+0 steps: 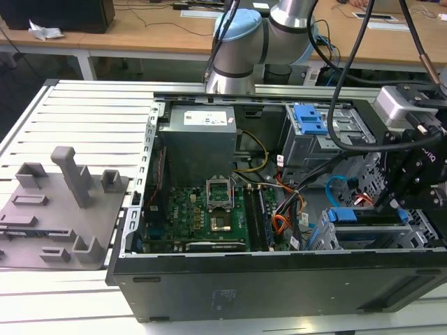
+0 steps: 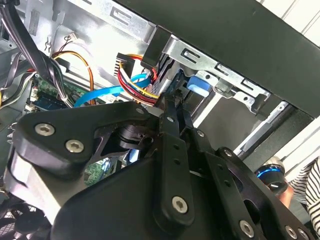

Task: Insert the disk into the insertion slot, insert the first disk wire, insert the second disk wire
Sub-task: 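Insert the first disk wire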

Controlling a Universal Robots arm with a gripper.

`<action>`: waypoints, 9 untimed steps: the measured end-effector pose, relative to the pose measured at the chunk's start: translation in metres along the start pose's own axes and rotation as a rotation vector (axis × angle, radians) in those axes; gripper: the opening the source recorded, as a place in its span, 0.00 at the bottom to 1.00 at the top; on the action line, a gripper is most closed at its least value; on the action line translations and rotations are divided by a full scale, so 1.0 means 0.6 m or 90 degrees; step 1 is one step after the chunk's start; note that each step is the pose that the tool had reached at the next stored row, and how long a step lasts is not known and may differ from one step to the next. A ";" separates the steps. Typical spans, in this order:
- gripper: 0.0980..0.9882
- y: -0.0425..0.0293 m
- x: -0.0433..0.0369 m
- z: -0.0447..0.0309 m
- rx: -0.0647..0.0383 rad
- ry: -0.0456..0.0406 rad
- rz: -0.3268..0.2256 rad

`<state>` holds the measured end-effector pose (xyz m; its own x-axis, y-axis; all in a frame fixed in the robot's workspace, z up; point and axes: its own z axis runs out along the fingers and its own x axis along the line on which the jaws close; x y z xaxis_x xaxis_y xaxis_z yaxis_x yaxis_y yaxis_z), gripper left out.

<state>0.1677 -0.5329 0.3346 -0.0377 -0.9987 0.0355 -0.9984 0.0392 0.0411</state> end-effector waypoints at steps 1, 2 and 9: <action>0.08 0.000 0.000 0.000 0.000 0.0003 0.000; 0.10 0.000 0.000 0.000 0.000 0.0004 0.000; 0.17 0.002 0.001 -0.042 0.000 0.0009 0.000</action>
<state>0.1676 -0.5324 0.3601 -0.0378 -0.9986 0.0370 -0.9984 0.0393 0.0410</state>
